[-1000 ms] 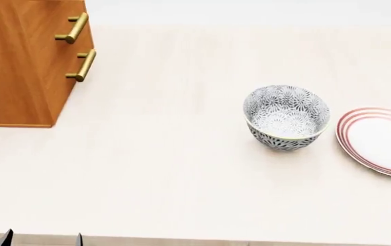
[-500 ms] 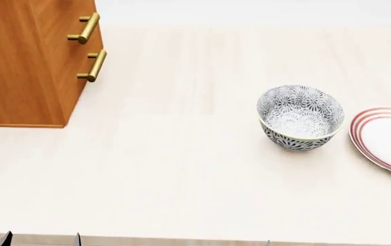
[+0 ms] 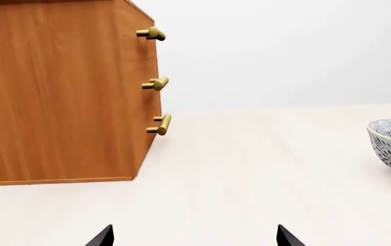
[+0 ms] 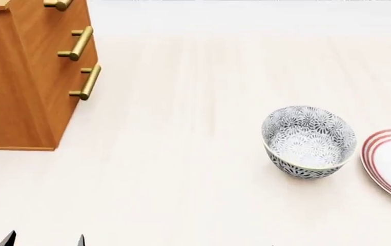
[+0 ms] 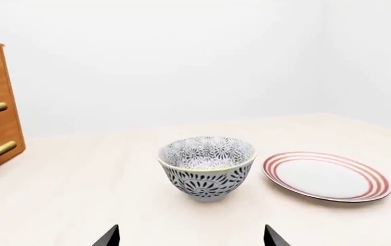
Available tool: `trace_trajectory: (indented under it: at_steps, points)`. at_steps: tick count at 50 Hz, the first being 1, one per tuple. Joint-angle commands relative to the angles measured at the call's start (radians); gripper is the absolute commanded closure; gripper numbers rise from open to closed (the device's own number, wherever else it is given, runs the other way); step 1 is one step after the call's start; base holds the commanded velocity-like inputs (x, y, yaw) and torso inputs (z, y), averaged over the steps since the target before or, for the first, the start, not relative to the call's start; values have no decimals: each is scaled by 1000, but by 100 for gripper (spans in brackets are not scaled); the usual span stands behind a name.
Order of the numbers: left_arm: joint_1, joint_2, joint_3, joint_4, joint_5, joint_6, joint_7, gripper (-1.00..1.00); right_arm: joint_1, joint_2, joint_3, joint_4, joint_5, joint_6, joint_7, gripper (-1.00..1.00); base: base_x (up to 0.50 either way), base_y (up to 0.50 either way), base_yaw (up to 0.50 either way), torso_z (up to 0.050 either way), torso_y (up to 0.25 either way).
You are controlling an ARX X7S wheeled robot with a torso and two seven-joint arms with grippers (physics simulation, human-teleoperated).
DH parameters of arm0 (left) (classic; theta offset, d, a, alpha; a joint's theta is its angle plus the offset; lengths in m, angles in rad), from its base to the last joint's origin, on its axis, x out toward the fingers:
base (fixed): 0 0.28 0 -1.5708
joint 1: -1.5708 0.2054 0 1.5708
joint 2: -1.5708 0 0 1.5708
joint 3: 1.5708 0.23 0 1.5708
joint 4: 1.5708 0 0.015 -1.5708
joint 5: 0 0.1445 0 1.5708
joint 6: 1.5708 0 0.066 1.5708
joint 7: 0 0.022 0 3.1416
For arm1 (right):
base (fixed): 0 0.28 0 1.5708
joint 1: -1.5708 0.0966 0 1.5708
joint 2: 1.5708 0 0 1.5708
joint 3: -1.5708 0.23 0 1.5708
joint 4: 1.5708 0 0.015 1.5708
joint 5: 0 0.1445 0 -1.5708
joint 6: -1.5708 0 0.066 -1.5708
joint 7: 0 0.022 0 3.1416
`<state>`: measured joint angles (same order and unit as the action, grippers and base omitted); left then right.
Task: Put the bowl on top of the cabinet.
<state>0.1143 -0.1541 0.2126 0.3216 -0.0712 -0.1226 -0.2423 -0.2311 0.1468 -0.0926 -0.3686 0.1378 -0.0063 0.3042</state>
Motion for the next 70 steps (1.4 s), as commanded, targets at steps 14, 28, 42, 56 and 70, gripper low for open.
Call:
trace_trajectory:
  at_steps: [14, 28, 42, 56, 70]
  points:
    - [1, -18, 17, 3, -6, 9, -19, -100, -11, 20, -23, 0, 3, -22, 19, -100, 435, 16, 0, 0, 0]
    - [-2, -26, 25, 1, -10, 10, -29, -100, -8, 25, -33, 4, -5, -24, 40, -100, 434, 17, 0, 0, 0]
    - [1, -35, 28, 2, -16, 19, -40, -100, -22, 33, -48, 4, -14, -59, 50, -100, 155, 8, 0, 0, 0]
    - [-4, -39, 22, -65, -14, 92, -56, -100, -16, 40, -65, 17, -22, -62, 58, -100, 0, 0, 0, 0, 0]
    - [4, -31, 16, -102, 20, 171, -111, -100, -18, 49, -73, 24, -17, -89, 62, -100, 0, 0, 0, 43, 0]
